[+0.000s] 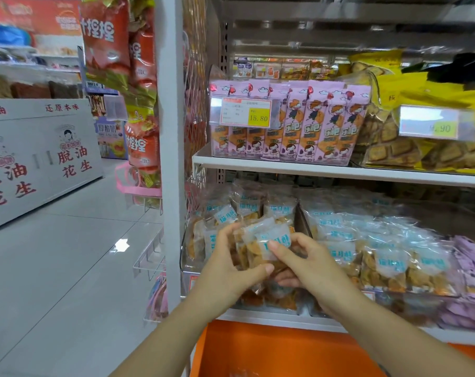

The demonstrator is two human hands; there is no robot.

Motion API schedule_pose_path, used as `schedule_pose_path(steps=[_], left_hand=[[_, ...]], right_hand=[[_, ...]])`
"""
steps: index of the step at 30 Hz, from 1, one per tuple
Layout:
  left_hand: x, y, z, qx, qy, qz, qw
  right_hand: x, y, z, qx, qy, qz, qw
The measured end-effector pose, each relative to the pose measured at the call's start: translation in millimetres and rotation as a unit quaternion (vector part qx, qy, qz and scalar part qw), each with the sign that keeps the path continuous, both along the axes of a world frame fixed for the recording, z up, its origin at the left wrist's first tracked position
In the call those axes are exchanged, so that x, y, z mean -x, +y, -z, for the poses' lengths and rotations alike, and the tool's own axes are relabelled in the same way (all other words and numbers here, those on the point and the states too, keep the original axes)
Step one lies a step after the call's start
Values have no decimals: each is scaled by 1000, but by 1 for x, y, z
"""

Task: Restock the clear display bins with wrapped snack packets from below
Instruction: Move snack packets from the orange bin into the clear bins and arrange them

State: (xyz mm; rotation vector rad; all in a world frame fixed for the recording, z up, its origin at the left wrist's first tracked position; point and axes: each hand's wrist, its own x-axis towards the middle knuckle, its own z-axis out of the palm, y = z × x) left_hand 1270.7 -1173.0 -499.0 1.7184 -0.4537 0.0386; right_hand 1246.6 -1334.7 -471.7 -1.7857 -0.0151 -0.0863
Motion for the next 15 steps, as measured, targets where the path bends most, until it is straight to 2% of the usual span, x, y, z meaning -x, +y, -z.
schedule_pose_path(steps=[2, 5, 7, 10, 13, 15], left_hand=[[2, -6, 8, -10, -22, -12, 1000], [-3, -12, 11, -5, -26, -31, 999], [-13, -15, 8, 6, -10, -31, 999], [-31, -26, 0, -1, 15, -35, 999], [-58, -45, -2, -20, 26, -38, 999], [-72, -57, -1, -63, 35, -32, 997]], right_hand=[[1, -2, 4, -22, 15, -11, 1000], [1, -13, 5, -1, 20, -49, 999], [1, -29, 3, 89, -10, -23, 996], [1, -55, 2, 262, -73, 56, 961], [-1, -73, 5, 330, -108, 61, 936], [-3, -81, 7, 337, -117, 52, 933]])
